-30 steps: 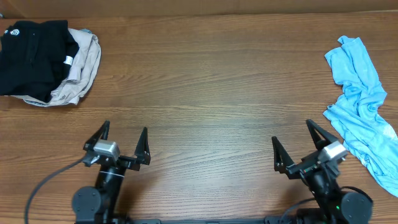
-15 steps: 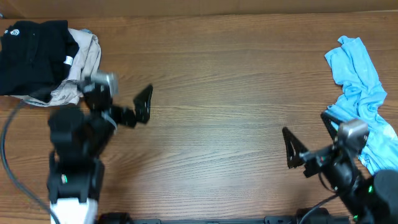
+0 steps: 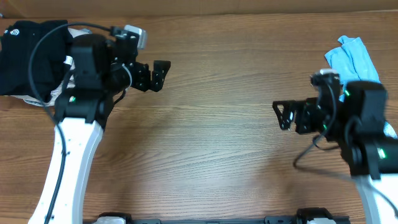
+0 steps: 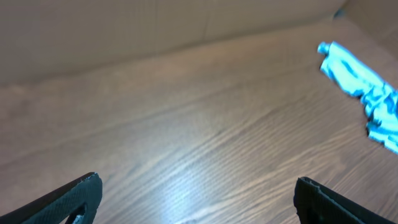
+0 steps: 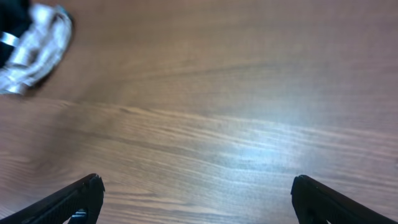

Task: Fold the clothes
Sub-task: 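Move the right gripper down onto the crumpled light-blue T-shirt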

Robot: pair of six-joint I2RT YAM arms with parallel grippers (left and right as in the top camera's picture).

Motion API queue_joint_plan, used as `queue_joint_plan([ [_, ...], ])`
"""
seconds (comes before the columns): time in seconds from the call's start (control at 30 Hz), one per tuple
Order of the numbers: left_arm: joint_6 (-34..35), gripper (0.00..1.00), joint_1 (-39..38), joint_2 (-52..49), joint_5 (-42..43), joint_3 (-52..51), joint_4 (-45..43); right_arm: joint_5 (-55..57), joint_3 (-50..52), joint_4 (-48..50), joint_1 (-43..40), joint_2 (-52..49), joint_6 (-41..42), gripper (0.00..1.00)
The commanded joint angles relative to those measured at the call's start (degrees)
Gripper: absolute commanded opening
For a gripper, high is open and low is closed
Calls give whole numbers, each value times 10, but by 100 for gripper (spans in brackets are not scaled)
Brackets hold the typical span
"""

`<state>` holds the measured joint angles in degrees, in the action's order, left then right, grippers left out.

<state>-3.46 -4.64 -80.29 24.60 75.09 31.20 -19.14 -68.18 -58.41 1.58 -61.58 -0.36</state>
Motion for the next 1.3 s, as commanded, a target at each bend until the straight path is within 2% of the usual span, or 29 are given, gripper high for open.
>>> queue_joint_plan([
  [0.0,-24,100,-4,-39,-10,15,5,-3,-16,11,3,-58,-14,100],
  [0.3,-23,100,-3,-130,-10,15,4,-21,-16,36,-1,-204,0,100],
  [0.47,-28,100,-3,-148,-12,15,19,162,-21,136,-52,-247,106,100],
  [0.67,-43,100,-3,-148,-24,15,22,210,-21,216,-140,-285,120,100],
  [0.8,-43,100,-3,-149,-42,15,18,231,-21,229,-192,-330,120,93],
  [0.93,-43,96,-3,-149,-67,15,16,239,-21,224,-231,-376,139,81],
  [1.2,-43,94,-6,-160,-96,15,11,273,-18,215,-292,-421,212,80],
  [1.27,-43,94,-6,-163,-96,15,11,273,-15,215,-305,-421,217,74],
])
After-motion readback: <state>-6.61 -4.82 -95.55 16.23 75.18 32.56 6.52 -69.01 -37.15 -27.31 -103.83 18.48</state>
